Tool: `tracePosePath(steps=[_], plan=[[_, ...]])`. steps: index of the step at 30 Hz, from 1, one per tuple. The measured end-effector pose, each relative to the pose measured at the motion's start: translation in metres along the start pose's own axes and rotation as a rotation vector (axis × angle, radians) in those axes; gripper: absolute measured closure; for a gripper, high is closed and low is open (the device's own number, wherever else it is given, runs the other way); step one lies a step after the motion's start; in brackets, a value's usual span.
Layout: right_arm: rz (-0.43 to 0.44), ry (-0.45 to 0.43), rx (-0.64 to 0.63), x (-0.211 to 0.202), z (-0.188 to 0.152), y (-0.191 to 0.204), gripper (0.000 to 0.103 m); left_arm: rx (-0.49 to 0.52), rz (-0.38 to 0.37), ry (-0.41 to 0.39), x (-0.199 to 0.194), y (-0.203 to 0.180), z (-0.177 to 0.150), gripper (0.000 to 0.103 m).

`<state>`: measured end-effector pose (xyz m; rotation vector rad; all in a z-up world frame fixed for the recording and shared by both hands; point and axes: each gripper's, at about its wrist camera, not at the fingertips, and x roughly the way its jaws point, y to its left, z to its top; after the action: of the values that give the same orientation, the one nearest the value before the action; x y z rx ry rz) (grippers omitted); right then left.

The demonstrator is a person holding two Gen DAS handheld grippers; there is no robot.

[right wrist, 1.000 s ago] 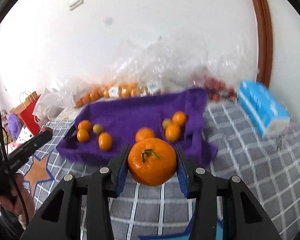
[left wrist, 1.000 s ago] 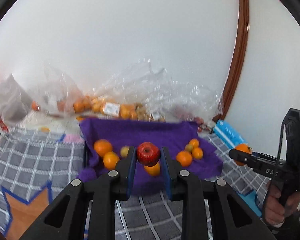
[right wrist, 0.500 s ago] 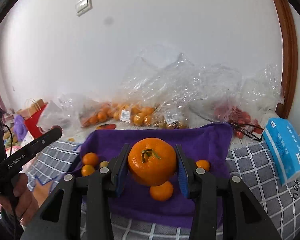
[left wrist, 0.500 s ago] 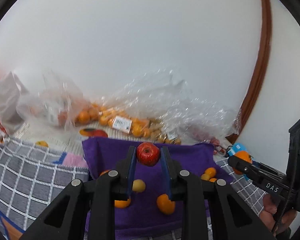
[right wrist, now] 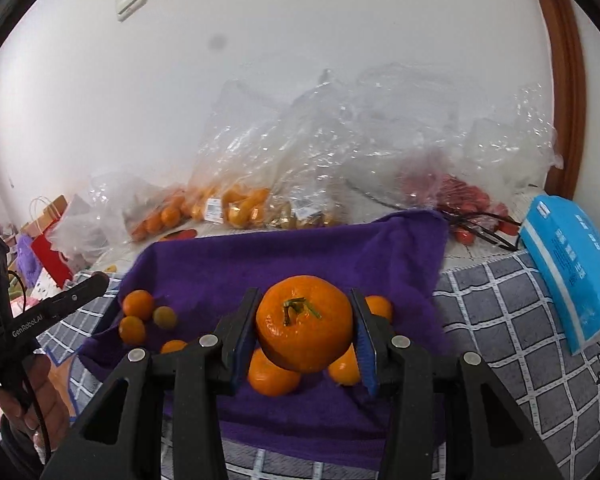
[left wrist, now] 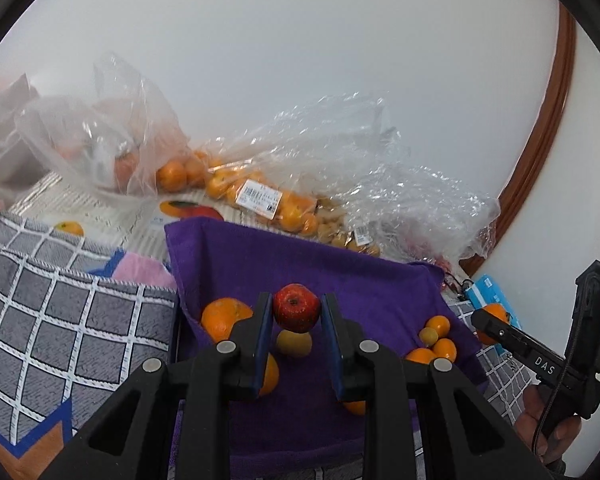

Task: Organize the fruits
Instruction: 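Carry the red fruit over the towel with the left tool while the right tool carries the orange, then open the left tool to set the red fruit on the towel while the right tool releases the orange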

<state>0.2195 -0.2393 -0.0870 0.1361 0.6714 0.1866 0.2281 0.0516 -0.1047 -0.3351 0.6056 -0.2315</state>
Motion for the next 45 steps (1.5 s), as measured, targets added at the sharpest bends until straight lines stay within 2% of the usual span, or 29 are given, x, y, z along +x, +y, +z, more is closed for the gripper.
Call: tracePosePath(steps=[2,8,16,24,30,45], plan=[[0.000,0.008,0.007,0.005,-0.001,-0.002,0.060,0.000,0.003,0.013,0.003,0.001,-0.002,0.079],[0.000,0.043,-0.004,0.020,-0.008,0.002,0.060,-0.036,-0.055,0.062,0.008,0.002,-0.006,0.079],[-0.027,0.087,-0.036,0.037,-0.019,0.010,0.060,0.002,-0.058,0.086,0.011,-0.005,-0.012,0.079],[-0.048,0.070,-0.065,0.036,-0.022,0.015,0.060,0.033,-0.071,0.127,0.019,-0.014,-0.018,0.079],[-0.067,0.059,-0.082,0.035,-0.024,0.018,0.060,0.067,-0.037,0.151,0.024,-0.019,-0.023,0.079],[-0.104,0.043,-0.108,0.030,-0.025,0.016,0.057,0.071,0.028,0.241,0.042,-0.016,-0.030,0.079]])
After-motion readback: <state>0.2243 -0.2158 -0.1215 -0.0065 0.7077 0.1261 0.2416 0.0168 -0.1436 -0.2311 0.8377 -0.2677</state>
